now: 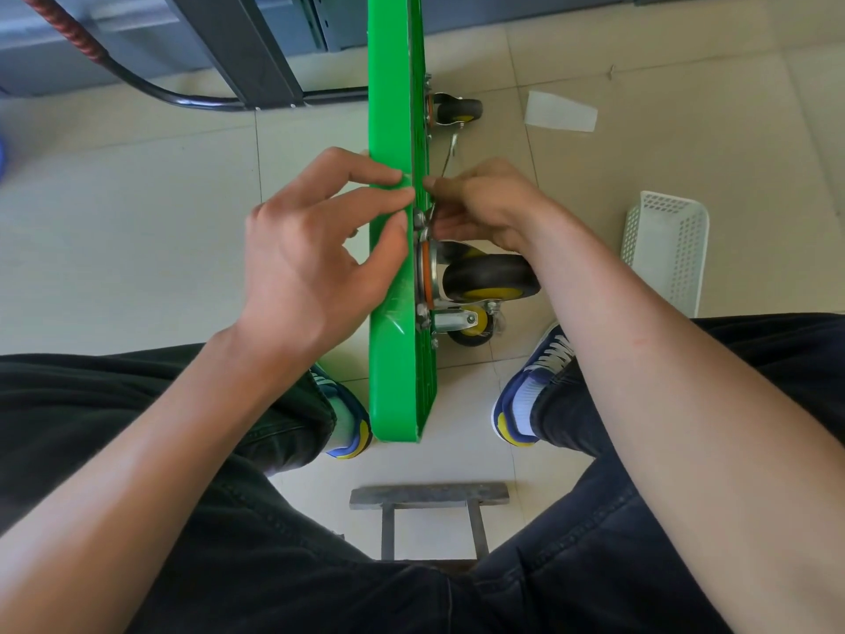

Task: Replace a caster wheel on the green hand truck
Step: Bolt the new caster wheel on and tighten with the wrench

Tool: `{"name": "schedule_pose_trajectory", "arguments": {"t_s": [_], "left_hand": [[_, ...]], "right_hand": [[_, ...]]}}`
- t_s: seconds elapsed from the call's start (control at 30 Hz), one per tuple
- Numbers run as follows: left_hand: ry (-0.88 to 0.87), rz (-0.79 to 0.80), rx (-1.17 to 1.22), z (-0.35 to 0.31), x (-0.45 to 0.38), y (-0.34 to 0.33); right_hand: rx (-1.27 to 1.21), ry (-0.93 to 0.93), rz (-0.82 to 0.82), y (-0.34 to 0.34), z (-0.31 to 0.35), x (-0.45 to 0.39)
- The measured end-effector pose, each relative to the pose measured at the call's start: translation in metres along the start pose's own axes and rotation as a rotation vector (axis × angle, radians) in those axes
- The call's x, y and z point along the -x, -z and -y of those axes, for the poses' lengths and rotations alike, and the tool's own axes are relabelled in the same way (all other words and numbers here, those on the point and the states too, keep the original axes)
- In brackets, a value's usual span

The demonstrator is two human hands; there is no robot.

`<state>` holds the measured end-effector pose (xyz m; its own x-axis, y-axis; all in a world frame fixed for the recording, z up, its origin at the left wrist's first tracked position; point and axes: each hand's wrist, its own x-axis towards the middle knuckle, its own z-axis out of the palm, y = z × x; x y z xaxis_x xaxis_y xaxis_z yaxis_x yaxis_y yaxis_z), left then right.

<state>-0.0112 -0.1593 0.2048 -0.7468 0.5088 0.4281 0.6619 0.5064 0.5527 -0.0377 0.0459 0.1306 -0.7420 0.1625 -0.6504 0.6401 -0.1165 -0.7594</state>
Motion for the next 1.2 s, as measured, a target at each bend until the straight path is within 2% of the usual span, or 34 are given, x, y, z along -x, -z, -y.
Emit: {"name": "schedule_pose_trajectory", "arguments": {"t_s": [0.17, 0.27, 0.43, 0.6, 0.7, 0.87, 1.2], "left_hand": [[-0.003, -0.004, 0.003, -0.001, -0.001, 0.000], [-0.006, -0.006, 0.000, -0.001, -0.002, 0.000], [-0.003, 0.010, 0.013, -0.001, -0.002, 0.001], [0.005, 0.023, 0.014, 0.000, -0.002, 0.002], [0.004, 0.031, 0.019, 0.000, -0.001, 0.002], [0.000, 0.045, 0.026, 0.001, 0.001, 0.003], [-0.002, 0.057, 0.020, 0.001, 0.001, 0.004]], "right_hand": [[-0.023, -0.225, 0.144, 0.007, -0.011, -0.011], [-0.040, -0.245, 0.131, 0.012, -0.011, -0.009], [-0.042, 0.007, -0.059, 0.016, -0.007, 0.004], [0.107, 0.389, -0.146, 0.016, 0.005, 0.031], [0.140, 0.539, -0.153, 0.011, 0.008, 0.048], [0.180, 0.607, -0.152, 0.001, 0.005, 0.062], [0.268, 0.619, -0.170, -0.001, 0.002, 0.067]]}}
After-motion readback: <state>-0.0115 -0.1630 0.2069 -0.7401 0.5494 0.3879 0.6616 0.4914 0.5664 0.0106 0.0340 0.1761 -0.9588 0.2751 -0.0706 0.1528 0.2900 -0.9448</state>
